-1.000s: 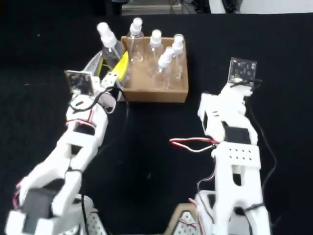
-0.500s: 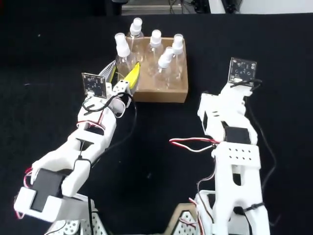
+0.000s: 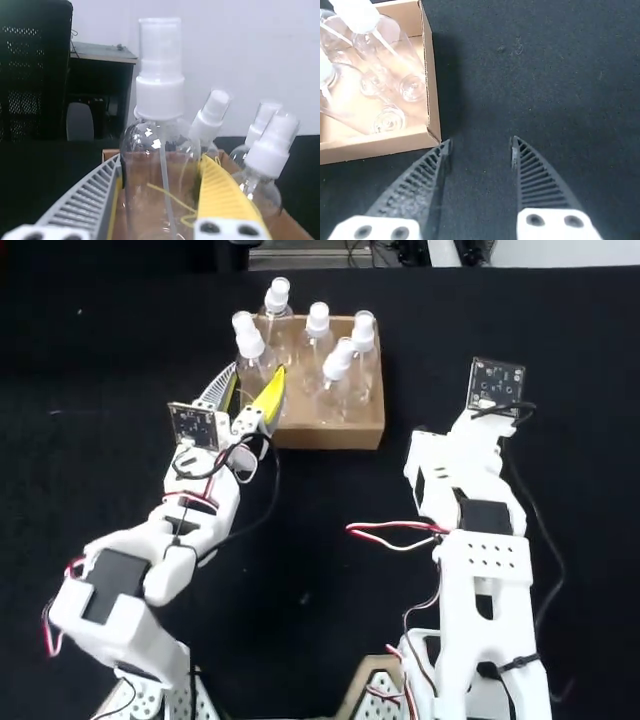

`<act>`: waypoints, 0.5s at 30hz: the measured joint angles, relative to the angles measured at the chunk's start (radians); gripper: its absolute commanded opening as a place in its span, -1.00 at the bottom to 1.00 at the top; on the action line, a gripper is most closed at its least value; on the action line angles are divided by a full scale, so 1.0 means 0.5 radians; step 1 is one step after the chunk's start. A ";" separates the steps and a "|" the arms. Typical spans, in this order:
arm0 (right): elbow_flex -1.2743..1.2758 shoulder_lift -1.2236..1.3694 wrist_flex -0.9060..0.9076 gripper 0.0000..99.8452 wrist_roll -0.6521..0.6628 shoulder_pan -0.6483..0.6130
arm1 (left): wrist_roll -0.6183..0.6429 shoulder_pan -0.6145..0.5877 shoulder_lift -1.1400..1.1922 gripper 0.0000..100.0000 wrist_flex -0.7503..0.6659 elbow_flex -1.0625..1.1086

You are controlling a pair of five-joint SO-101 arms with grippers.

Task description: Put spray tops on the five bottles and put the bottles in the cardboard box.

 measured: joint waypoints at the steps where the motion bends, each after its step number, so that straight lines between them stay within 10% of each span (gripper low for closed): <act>1: 0.000 0.000 0.000 -0.70 0.000 0.000 | -0.012 0.000 0.028 -0.94 -0.009 0.003; 15: 0.000 0.000 0.000 -0.70 0.000 0.000 | -0.107 0.000 0.163 -0.94 -0.043 0.003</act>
